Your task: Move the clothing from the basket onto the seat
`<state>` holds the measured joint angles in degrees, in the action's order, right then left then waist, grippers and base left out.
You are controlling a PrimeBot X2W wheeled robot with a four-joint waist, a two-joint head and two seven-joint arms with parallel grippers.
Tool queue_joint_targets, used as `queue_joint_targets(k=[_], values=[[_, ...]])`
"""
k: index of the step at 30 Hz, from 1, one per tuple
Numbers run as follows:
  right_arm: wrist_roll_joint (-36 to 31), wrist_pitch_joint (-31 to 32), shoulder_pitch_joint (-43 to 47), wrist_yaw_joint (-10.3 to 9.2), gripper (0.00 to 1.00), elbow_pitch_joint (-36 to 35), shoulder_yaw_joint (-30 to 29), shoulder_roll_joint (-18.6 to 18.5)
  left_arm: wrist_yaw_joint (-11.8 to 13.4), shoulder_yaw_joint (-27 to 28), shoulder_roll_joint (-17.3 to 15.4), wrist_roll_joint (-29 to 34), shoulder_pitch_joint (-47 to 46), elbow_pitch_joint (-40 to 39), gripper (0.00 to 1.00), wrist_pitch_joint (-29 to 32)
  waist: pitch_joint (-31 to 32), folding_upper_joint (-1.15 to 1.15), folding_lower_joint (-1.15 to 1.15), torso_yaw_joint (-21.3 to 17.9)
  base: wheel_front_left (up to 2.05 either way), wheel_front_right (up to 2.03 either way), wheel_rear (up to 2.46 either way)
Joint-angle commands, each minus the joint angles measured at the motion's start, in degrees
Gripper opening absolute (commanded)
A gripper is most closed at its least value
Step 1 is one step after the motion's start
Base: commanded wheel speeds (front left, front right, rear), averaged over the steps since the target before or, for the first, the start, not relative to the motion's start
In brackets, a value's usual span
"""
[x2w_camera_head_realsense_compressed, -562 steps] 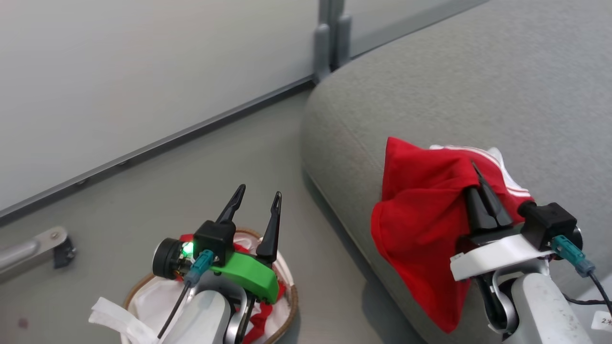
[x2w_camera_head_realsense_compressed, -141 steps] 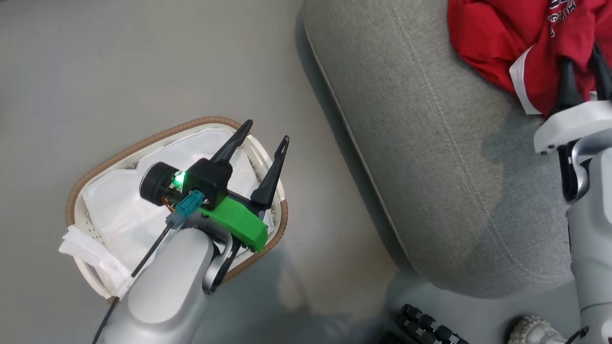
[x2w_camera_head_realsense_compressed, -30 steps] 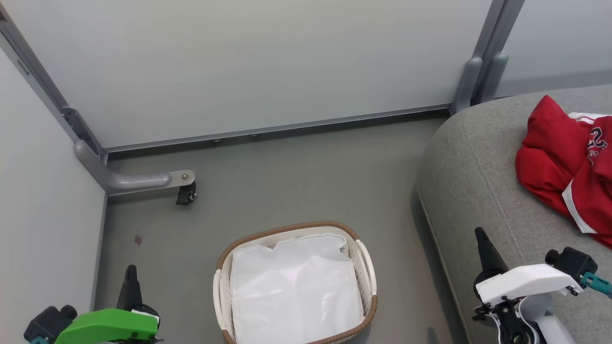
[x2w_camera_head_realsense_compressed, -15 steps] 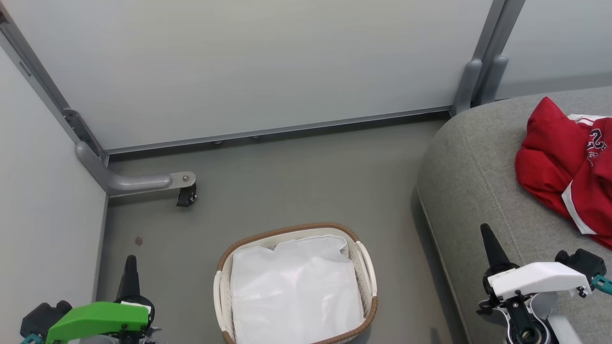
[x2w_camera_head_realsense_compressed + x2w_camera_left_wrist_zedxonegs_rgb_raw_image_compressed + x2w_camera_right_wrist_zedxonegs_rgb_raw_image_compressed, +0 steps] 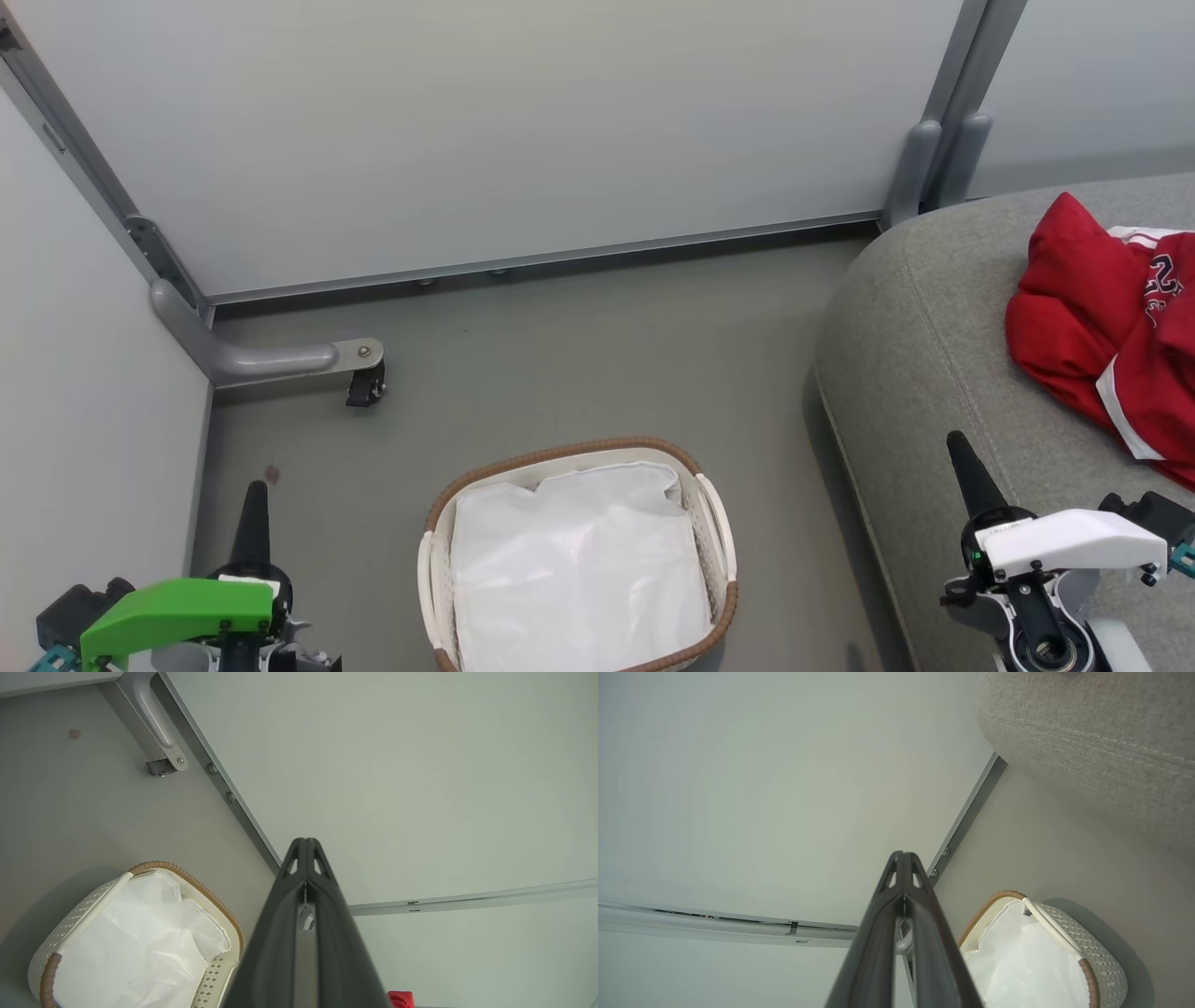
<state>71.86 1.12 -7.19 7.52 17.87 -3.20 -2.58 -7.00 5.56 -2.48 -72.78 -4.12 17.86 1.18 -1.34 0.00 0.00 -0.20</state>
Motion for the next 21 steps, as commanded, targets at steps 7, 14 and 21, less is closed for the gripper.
queue_joint_targets(k=[7, 14, 21], values=[[4.41, 1.26, 0.46, -0.04, 0.0, -1.26, -0.89, -0.34, -0.28, 0.43, -0.48, -4.29, -1.42, -1.19, 0.0, 1.17, 0.18, 0.0, 0.0, 0.03, 0.0, 0.0, 0.0], [8.12, 2.24, 0.67, -0.04, 0.0, -1.91, -1.46, -0.37, -0.38, 0.6, -0.5, -7.83, -1.7, -1.93, 0.0, 2.16, 0.38, 0.0, 0.0, 0.07, 0.0, 0.0, 0.0], [11.12, 3.07, 0.78, -0.04, 0.0, -2.42, -1.95, -0.39, -0.45, 0.72, -0.52, -10.68, -1.94, -2.39, 0.0, 2.97, 0.55, 0.0, 0.0, 0.09, 0.0, 0.0, 0.0]])
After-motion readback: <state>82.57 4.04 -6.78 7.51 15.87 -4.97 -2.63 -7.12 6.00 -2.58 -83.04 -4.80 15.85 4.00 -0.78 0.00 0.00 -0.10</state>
